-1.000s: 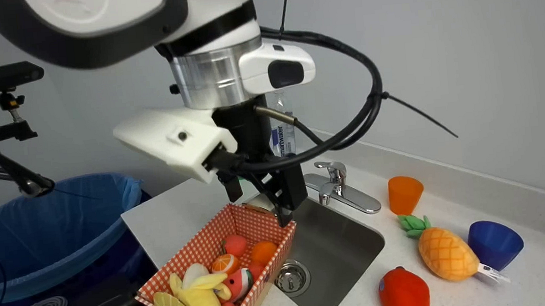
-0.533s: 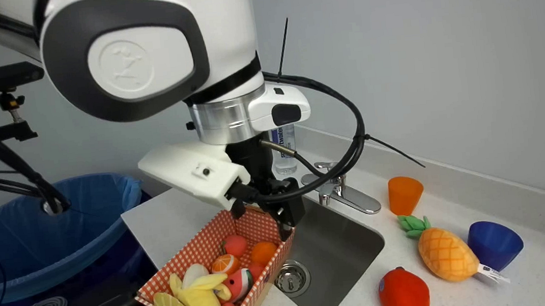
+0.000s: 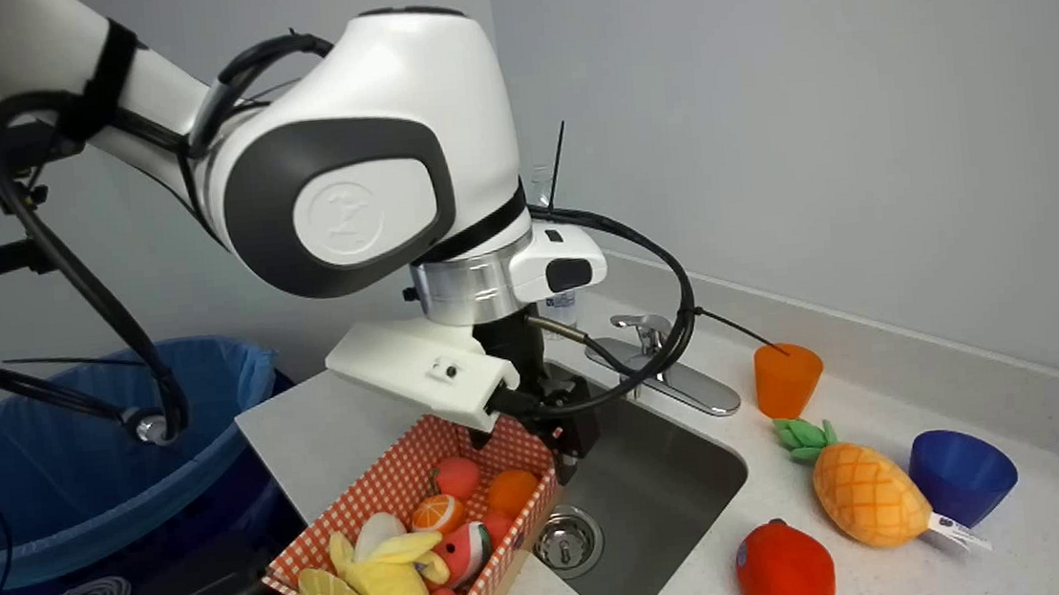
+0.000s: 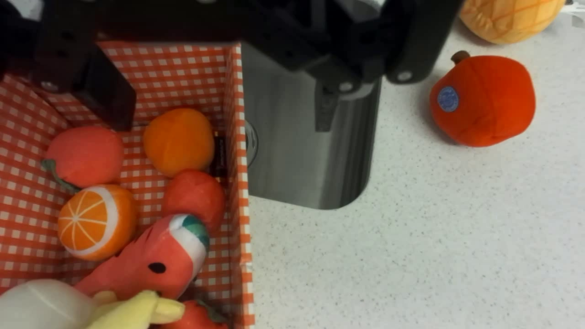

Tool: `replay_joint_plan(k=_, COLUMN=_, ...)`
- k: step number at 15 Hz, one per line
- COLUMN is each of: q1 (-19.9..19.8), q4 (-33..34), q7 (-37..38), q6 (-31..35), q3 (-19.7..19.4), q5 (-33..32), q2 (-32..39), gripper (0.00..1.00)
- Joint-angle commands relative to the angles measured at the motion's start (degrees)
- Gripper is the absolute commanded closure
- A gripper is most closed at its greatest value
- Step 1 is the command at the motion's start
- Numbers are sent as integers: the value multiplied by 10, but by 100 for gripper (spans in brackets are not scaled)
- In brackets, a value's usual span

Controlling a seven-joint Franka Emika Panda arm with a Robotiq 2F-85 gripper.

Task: Move the box to the right

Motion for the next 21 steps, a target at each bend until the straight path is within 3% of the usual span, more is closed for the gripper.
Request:
replay_joint_plan(k=1, q1=2, q4=24, q7=22, q6=27, q3=12, q5=-5, q2=58, gripper=0)
replay_joint_plan(k=11, q1=-10, q4=50, q7=65, q6=35, q3=16, q5=-33, q2=138, gripper=0)
replay_joint_plan(k=12, q1=-11, q4=50, q7=64, q6=36, q3=14, q5=-30, q2=139, gripper=25)
replay_joint_plan(k=14, q1=-15, q4=48, q7=64, q6=36, q3=10, q5=-28, q2=139, gripper=32)
replay_joint_plan(k=21, q1=-40, q4=31, q7=52, q6=36, q3=-17, q5=-18, q2=112, gripper=87)
